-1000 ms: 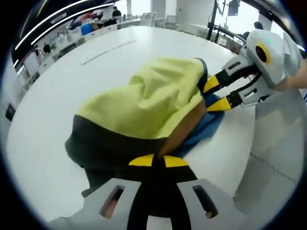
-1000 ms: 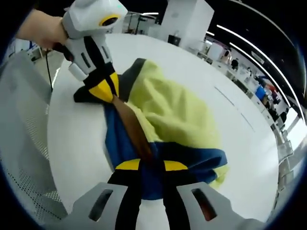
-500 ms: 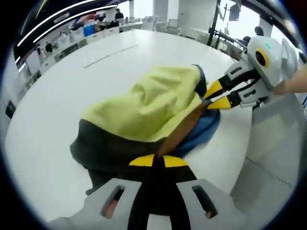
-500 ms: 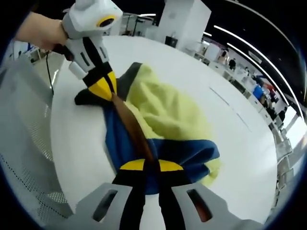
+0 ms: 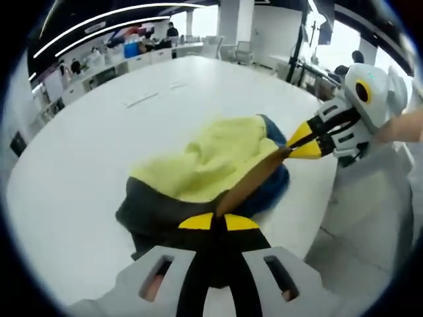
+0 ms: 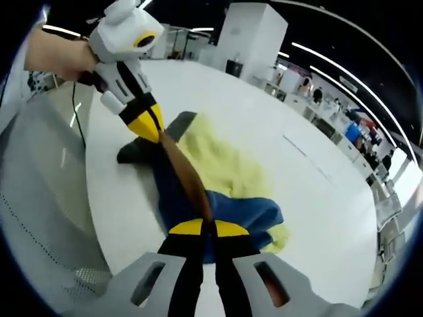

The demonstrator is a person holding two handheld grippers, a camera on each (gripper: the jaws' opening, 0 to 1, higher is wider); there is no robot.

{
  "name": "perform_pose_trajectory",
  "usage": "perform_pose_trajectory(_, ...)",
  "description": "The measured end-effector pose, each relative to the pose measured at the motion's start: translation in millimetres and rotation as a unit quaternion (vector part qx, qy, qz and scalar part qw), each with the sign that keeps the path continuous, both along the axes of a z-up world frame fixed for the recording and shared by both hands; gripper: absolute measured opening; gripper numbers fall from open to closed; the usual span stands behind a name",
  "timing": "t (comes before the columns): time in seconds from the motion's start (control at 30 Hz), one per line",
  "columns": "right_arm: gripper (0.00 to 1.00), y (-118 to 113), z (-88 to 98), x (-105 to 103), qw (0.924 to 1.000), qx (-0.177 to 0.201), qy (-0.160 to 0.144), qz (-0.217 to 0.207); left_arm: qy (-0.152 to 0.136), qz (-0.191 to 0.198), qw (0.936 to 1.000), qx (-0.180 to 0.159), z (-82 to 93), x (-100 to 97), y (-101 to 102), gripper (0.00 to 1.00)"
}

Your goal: Fold the garment on the visible template until the final outline fits inside the template.

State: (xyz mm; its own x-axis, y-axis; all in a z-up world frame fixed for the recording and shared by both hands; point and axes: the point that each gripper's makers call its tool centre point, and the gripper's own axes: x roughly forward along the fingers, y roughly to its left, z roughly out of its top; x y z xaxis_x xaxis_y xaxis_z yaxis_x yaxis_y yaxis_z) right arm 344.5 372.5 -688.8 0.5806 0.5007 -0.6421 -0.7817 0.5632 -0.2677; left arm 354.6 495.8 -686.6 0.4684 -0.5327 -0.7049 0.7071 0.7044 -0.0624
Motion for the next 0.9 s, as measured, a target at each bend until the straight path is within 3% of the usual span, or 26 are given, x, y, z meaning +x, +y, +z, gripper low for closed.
perform_pose_trajectory(0.13, 0.04, 3.1, 27.1, -3.8, 0.9997, 0.017, -0.018, -0.007, -0.019, 0.008, 0.9997, -0.012, 22.6, -4.6, 3.5, 0.00)
perform_pose_trajectory(0.3, 0.04, 5.3, 60.4, -7.6, 0.9983, 0.020, -0.054, -0.012, -0.039, 0.043, 0.9959, -0.070, 59.5, -11.3, 7.2, 0.00)
perform_pose_trajectory(0.43, 0.04, 9.4, 89.8, -12.8, 0.9960, 0.032, -0.082, -0.011, -0.060, 0.050, 0.9940, -0.077, 83.2, -17.3, 11.6, 0.00)
perform_pose_trajectory(0.47, 0.04, 10.8, 100.1, -14.7, 0.9954, 0.041, -0.086, -0.012, -0.065, 0.051, 0.9934, -0.080, 90.2, -19.0, 12.0, 0.00)
perform_pose_trajectory(0.53, 0.04, 14.9, 116.5, -16.6, 0.9916, 0.106, -0.059, -0.044, -0.081, 0.060, 0.9908, -0.090, 107.2, -19.9, 13.7, 0.00)
perform_pose_trajectory(0.6, 0.04, 14.5, 139.8, -15.1, 0.9827, 0.162, -0.060, -0.067, -0.091, 0.068, 0.9887, -0.097, 123.4, -22.3, 15.1, 0.00)
perform_pose_trajectory(0.7, 0.04, 10.8, 163.4, -14.8, 0.9796, 0.169, -0.079, -0.074, -0.108, 0.084, 0.9799, -0.146, 154.4, -21.6, 13.3, 0.00)
perform_pose_trajectory(0.77, 0.04, 11.2, 179.3, -16.5, 0.9779, 0.173, -0.093, -0.070, -0.121, 0.085, 0.9780, -0.147, 171.3, -23.1, 15.4, 0.00)
perform_pose_trajectory(0.9, 0.04, 12.7, 224.9, -20.2, 0.9666, 0.209, -0.131, -0.070, -0.160, 0.082, 0.9704, -0.161, 210.6, -26.4, 15.3, 0.00)
